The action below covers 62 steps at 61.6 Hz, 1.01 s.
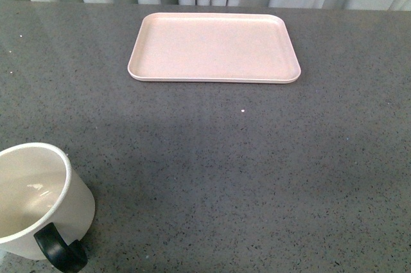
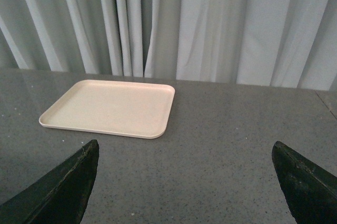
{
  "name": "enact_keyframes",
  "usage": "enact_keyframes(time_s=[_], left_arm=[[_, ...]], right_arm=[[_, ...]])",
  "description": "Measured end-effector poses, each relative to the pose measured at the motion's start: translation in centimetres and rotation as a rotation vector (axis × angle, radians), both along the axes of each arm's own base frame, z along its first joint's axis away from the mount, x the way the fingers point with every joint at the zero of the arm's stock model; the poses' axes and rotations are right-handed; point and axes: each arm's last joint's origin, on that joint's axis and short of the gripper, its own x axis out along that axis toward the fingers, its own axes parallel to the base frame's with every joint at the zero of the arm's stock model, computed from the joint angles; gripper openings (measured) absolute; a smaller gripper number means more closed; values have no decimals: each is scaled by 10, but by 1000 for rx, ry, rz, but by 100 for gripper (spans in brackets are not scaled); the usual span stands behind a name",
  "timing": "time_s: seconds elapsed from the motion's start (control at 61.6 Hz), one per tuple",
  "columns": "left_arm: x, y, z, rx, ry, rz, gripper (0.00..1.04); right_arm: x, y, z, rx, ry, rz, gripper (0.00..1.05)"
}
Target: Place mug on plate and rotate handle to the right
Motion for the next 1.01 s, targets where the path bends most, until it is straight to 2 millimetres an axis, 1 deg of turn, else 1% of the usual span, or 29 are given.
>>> enact_keyframes(time_s=[0.649, 0.665, 0.73, 0.746, 0.762, 0.779, 0.811, 0.876, 0.908, 1.006], left_arm=[[0, 0, 0, 0, 0, 0, 95], [0, 0, 0, -3, 9, -8, 96], [1, 0, 1, -35, 206, -94, 96], [2, 1, 2, -50, 286, -118, 96], [4, 1, 4, -57, 319, -127, 96], [9, 2, 6, -76, 391, -148, 95], [17, 4, 11, -89, 441, -152, 96], [32, 9, 19, -86, 464, -155, 96], [43, 11, 23, -75, 474, -171, 96], [70, 17, 24, -45, 518, -232, 95]], right_arm=[[0, 0, 0, 0, 0, 0, 96], [0, 0, 0, 0, 0, 0, 96], [0, 0, 0, 0, 0, -1, 96], [0, 0, 0, 0, 0, 0, 96], [0, 0, 0, 0, 0, 1, 96], [0, 0, 0, 0, 0, 1, 96], [0, 0, 0, 0, 0, 1, 96], [0, 0, 0, 0, 0, 0, 96], [0, 0, 0, 0, 0, 0, 96], [0, 0, 0, 0, 0, 0, 96]])
